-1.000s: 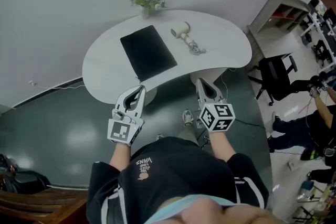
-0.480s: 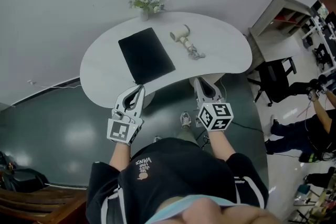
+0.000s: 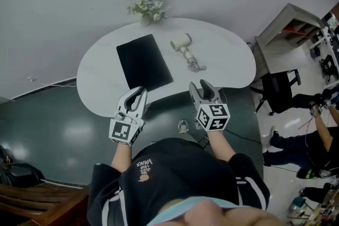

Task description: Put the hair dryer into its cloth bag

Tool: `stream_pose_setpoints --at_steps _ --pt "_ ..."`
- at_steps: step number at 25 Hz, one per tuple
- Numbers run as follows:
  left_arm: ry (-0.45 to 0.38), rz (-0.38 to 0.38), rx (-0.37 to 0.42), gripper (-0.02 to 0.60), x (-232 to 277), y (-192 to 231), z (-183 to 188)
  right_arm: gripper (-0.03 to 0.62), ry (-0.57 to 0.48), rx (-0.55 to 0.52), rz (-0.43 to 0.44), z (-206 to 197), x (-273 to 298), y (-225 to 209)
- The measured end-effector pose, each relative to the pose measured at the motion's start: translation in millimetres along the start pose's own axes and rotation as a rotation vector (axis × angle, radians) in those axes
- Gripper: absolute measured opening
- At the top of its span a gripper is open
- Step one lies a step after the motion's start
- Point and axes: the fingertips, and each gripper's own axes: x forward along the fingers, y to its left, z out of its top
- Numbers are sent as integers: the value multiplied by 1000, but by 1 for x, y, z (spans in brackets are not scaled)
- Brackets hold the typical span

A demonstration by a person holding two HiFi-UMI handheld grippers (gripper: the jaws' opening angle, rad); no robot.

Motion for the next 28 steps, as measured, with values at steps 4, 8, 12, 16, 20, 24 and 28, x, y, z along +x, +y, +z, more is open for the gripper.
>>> stream_pose_setpoints --at_steps 4,8,12,16,20,24,28 --pt "34 28 1 103 22 6 -19 169 27 -10 15 -2 22 -21" --pt "60 52 -12 134 42 8 -33 187 55 -17 35 -5 40 -42" --pt "105 84 -15 183 60 10 -52 204 85 -30 63 -6 60 -62" --pt "145 123 -32 210 76 9 -68 212 125 -49 92 -8 78 -82" --pt "159 181 -23 218 86 11 -81 215 165 -71 133 -11 96 -97" --pt "191 235 -6 219 88 12 -93 216 210 -100 180 -16 110 -107" --pt "223 270 -12 219 87 18 -102 222 253 -131 197 -23 129 -112"
